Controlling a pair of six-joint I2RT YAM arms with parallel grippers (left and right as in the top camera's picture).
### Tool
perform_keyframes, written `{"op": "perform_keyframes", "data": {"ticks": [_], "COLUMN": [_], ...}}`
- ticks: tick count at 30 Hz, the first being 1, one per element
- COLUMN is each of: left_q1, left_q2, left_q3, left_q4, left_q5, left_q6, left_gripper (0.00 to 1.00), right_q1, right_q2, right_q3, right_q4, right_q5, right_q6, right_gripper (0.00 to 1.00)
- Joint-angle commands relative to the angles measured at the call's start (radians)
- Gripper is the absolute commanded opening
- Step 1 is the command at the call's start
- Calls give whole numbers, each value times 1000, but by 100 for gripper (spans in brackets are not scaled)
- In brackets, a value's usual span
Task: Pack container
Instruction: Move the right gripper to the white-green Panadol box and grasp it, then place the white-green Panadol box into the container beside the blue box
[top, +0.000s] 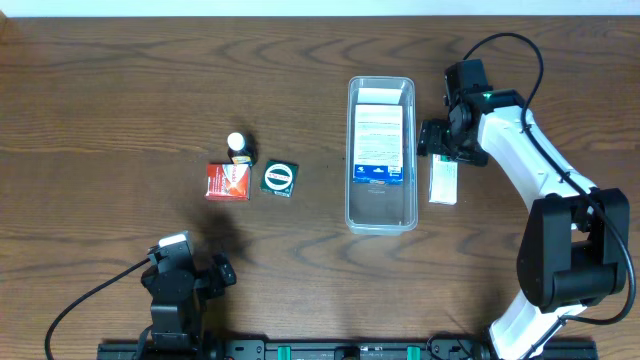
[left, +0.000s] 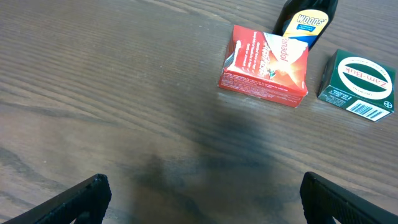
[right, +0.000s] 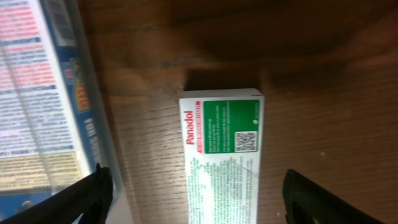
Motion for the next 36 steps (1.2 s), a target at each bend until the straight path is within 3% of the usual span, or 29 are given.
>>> {"op": "perform_keyframes", "data": {"ticks": [1,4,14,20,28,36], "left_q1": [6,6,6,6,6,6], "left_q2": [-5,-5,-5,-5,-5,-5], "left_q3": [-12,-12,-12,-12,-12,-12], "left_q4": [-3,-3,-3,-3,-3,-3], "left_q5": [-4,-4,-4,-4,-4,-4], "left_q6": [6,6,6,6,6,6], "left_gripper": [98,98,98,98,98,98], "right_q1": [-5,-10,-17,-40,-68,-50], "right_q2": [0,2,2,2,-10,-187], "right_q3": [-4,-31,-190,-230,-257,-212], "right_q4": [-5,5,153,183,196,158], "right_q5": [50,49,23,23,21,20], "right_q6": [2,5,5,18,9,-8], "right_gripper": [88,90,79,63,49,36]}}
